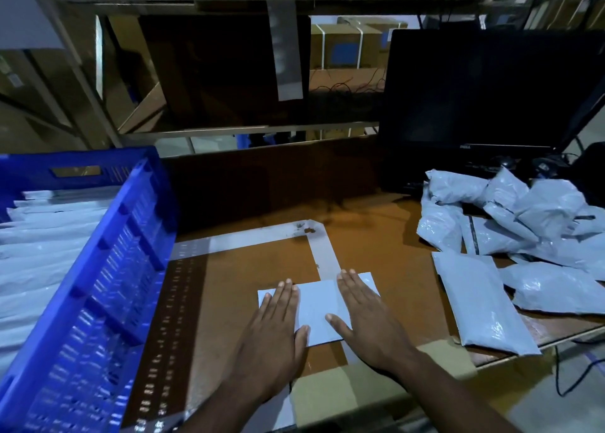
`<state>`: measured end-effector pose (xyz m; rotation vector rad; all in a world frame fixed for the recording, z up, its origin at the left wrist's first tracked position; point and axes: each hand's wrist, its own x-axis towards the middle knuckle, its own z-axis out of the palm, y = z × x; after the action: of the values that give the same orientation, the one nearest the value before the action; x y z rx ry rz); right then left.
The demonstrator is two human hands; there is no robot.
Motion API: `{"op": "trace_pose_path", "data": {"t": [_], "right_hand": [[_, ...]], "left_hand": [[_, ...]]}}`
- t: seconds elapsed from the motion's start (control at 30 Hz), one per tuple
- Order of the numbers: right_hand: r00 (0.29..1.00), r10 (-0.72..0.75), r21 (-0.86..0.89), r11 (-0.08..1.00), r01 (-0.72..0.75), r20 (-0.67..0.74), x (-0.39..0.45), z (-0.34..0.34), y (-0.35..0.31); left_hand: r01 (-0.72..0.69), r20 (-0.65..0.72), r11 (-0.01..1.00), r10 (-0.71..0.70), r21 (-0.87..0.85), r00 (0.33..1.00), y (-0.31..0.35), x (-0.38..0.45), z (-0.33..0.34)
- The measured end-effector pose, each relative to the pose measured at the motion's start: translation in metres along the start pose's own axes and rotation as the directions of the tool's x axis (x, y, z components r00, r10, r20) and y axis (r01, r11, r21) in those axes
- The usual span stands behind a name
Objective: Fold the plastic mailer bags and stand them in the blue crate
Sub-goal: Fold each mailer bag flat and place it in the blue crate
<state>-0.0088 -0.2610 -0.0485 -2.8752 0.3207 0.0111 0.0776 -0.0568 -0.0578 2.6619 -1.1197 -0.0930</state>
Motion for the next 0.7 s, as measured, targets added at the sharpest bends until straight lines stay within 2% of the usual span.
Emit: {"op": "trace_pose_path", "data": {"t": [0.23,0.4,0.47,0.53,0.6,0.7], "right_hand": [[0.999,-0.050,-0.042,0.998,0.050,0.004,-0.007,0.002,0.006],[0.991,-0.134,0.037,0.990,0.134,-0.012,-0.014,-0.007,0.009],[0.982,-0.177,0.050,0.982,0.181,-0.068,-0.014,-0.010,0.007],[0.977,-0.208,0.048,0.976,0.210,-0.055,-0.014,-0.009,0.006],[0.974,-0.219,0.082,0.971,0.223,-0.061,-0.015,-0.005,0.007],[0.973,-0.202,0.168,0.961,0.219,-0.111,-0.013,-0.004,0.010]], "left_hand": [[-0.057,-0.019,0.997,0.058,0.051,0.998,-0.006,0.001,0.004],[-0.078,-0.046,0.996,0.080,0.044,0.996,-0.006,-0.005,0.001],[-0.111,-0.069,0.991,0.116,0.070,0.991,-0.003,-0.006,-0.004],[-0.174,-0.061,0.979,0.181,0.105,0.982,-0.003,-0.006,-0.007],[-0.230,-0.037,0.968,0.235,0.105,0.971,-0.006,-0.007,-0.006],[-0.235,-0.035,0.970,0.238,0.067,0.971,-0.008,-0.007,-0.003]]}}
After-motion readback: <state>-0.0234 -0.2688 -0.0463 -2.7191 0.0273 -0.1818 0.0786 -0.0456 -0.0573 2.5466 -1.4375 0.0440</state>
